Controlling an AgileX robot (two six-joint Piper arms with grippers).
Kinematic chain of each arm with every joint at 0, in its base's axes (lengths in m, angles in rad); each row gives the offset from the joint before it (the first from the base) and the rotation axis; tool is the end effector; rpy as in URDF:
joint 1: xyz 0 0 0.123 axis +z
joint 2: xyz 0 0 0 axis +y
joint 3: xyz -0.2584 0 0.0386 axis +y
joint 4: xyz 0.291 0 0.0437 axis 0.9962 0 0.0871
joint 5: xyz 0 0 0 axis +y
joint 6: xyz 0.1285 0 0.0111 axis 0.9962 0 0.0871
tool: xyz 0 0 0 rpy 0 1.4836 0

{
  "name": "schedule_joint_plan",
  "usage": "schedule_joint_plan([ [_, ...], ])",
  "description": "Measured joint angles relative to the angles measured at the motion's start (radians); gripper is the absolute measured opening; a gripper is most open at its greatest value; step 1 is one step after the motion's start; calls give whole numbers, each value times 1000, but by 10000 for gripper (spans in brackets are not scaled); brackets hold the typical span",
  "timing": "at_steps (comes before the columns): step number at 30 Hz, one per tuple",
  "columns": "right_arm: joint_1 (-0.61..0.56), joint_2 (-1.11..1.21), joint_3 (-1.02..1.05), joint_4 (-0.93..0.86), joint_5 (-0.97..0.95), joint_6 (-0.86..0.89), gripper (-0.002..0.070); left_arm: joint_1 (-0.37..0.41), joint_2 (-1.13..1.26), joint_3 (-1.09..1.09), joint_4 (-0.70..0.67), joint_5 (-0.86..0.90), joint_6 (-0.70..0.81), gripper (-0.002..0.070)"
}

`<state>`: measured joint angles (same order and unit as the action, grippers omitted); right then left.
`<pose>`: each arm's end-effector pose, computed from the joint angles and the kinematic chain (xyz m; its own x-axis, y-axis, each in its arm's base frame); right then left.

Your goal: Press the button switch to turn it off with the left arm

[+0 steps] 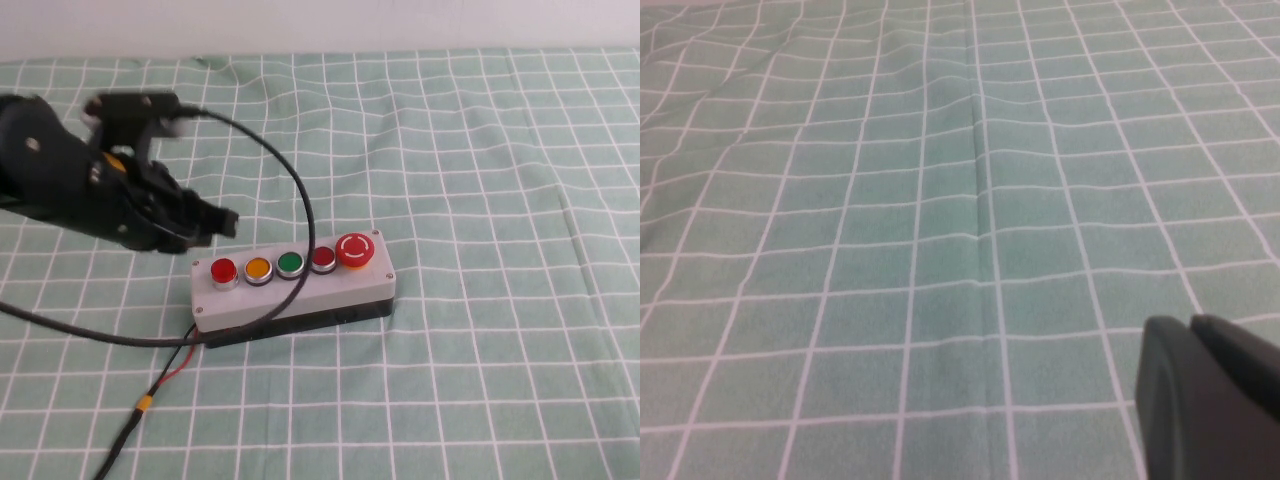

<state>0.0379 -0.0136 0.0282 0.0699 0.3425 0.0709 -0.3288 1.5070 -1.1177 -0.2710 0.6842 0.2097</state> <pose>0.1567 0.0090 0.1631 -0.2715 0.1261 -0.9542 -0.0237 0.9902 0.1376 0.3524 -0.1433 0.2085 -0.7807 0.2639 -0.5665 0.4072 0.9024 -0.1407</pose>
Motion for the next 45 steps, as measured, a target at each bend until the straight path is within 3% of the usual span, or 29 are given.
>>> schedule_joint_plan([
  [13,0,0,0,0,0,0,-17,0,-483,-8,5,82,3,-2],
  [19,0,0,0,0,0,0,-17,0,-711,22,70,203,5,-2],
  [32,0,0,0,0,0,0,-17,0,-1245,276,97,292,5,-2],
  [45,0,0,0,0,0,0,-17,0,-1463,305,114,382,5,-2],
])
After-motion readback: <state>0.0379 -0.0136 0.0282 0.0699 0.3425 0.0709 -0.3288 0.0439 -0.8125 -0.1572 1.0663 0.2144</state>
